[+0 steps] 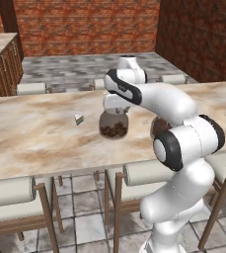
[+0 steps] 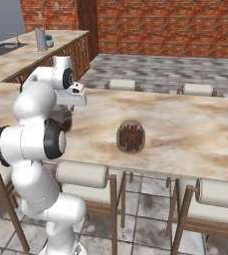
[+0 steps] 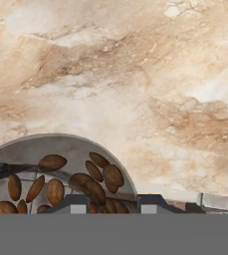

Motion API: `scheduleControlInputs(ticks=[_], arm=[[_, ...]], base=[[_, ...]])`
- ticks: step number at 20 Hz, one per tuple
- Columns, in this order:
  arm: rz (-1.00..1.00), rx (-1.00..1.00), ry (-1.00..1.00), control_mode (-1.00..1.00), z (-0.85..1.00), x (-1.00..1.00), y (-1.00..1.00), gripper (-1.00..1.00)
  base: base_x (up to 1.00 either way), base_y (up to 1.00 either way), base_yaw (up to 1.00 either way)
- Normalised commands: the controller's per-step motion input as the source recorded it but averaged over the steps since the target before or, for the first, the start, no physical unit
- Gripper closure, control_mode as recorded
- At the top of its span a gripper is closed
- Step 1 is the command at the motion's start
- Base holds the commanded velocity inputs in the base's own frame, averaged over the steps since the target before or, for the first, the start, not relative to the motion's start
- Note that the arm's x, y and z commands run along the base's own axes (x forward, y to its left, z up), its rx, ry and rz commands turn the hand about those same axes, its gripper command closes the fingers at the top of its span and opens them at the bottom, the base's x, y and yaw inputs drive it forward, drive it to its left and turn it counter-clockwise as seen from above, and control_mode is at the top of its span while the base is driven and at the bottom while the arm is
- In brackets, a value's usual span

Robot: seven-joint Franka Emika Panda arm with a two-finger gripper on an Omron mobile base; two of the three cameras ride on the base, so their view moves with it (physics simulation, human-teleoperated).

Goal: Pick the jar and jar from the dining table and place them in the open cabinet. Close the cabinet after placing the objects.

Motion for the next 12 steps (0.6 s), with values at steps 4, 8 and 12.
scheduleControlInputs(ticks=[4,8,12], arm=[[0.0,0.0,0.0,-1.0,0.22,-0.38,0.0,1.0],[0.0,0.0,0.0,-1.0,0.2,-0.43,0.0,1.0],[0.0,0.0,0.0,-1.0,0.17,-0.41,0.0,1.0]], base=[[0.0,0.0,0.0],[0.0,0.0,0.0],[0.0,0.0,0.0]])
